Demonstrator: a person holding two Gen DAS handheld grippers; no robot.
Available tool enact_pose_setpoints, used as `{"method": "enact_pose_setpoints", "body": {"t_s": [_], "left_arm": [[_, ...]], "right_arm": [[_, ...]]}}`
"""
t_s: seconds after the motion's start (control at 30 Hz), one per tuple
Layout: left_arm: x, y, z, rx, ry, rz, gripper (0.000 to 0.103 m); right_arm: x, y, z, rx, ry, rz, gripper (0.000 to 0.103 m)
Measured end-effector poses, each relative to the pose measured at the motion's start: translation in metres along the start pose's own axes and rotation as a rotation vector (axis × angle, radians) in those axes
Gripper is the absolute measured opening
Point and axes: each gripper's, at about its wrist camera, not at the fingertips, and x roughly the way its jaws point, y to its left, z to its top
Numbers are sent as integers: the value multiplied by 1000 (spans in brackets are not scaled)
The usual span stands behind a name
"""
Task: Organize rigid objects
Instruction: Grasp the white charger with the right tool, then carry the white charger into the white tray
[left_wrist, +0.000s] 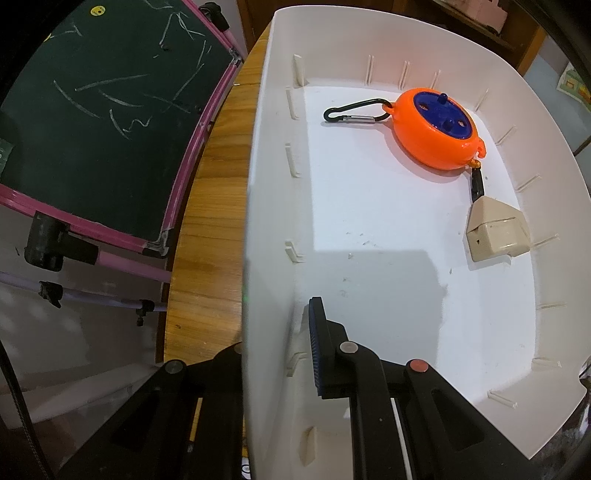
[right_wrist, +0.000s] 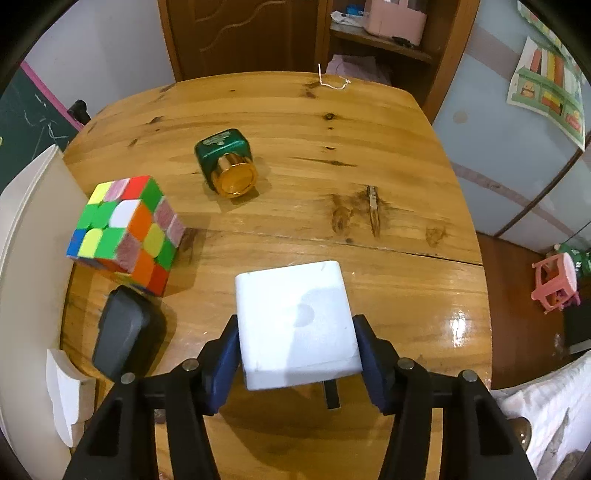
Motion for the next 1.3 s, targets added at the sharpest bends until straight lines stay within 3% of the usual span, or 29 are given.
{"method": "enact_pose_setpoints", "body": {"t_s": [0.43,0.63,0.9,1.07,1.3], "left_arm": [[0,8,1,-1,-10,-42,16],[2,10,1,-11,-12,-59,16],[2,13,1,-30,-14,-72,16],[2,11,0,-33,-14,-72,16],[1,11,0,-24,-14,-68,17]], "right_arm": [[-76,26,-14,44,-69,18,56],[-156,64,-2,-14,-210,72,56],[-238,137,29,-129,-368,225,56],[-237,181,48,-192,-359,295,57],[-180,244,62,-245,-233,366,57]]}}
